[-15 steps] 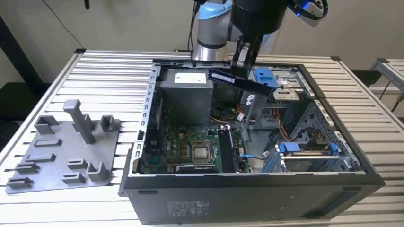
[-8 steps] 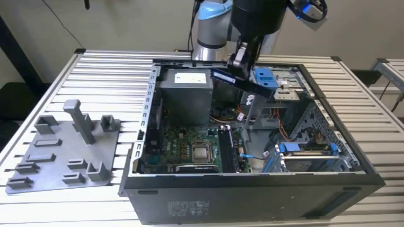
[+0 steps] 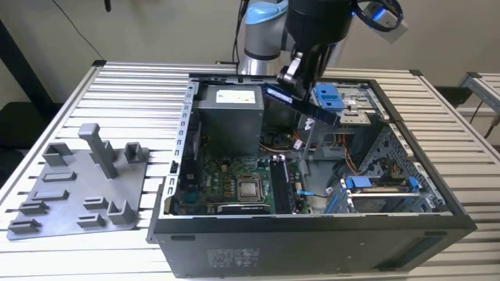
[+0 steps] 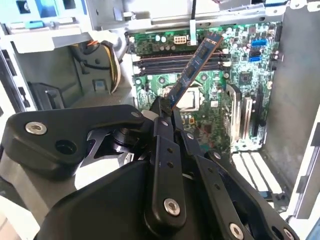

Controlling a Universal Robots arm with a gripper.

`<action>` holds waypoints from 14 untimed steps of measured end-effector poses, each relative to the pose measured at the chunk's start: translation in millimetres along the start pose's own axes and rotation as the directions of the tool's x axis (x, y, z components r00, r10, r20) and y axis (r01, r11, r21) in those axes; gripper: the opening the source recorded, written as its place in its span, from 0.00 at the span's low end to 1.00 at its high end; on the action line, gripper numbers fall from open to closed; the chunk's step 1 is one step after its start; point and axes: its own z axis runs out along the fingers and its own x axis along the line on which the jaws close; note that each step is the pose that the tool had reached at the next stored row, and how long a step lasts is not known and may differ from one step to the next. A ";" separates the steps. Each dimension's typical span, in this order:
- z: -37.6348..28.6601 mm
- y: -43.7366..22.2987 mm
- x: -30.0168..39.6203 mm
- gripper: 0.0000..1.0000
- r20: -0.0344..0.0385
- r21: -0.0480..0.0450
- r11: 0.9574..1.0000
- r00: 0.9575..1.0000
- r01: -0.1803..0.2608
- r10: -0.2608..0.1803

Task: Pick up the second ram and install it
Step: 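Insert the second ram into the second slot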

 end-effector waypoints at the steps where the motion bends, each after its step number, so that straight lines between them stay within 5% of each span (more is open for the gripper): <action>1: 0.2 0.0 0.0 0.14 0.000 0.002 1.000 1.000 -0.015 0.015; 5: 0.9 0.0 0.1 0.14 -0.002 0.009 0.998 0.998 -0.063 0.063; 10: 3.8 0.0 0.4 0.14 -0.017 0.027 0.995 0.995 -0.096 0.096; 14: 5.3 0.0 0.6 0.14 -0.022 0.035 0.992 0.992 -0.122 0.123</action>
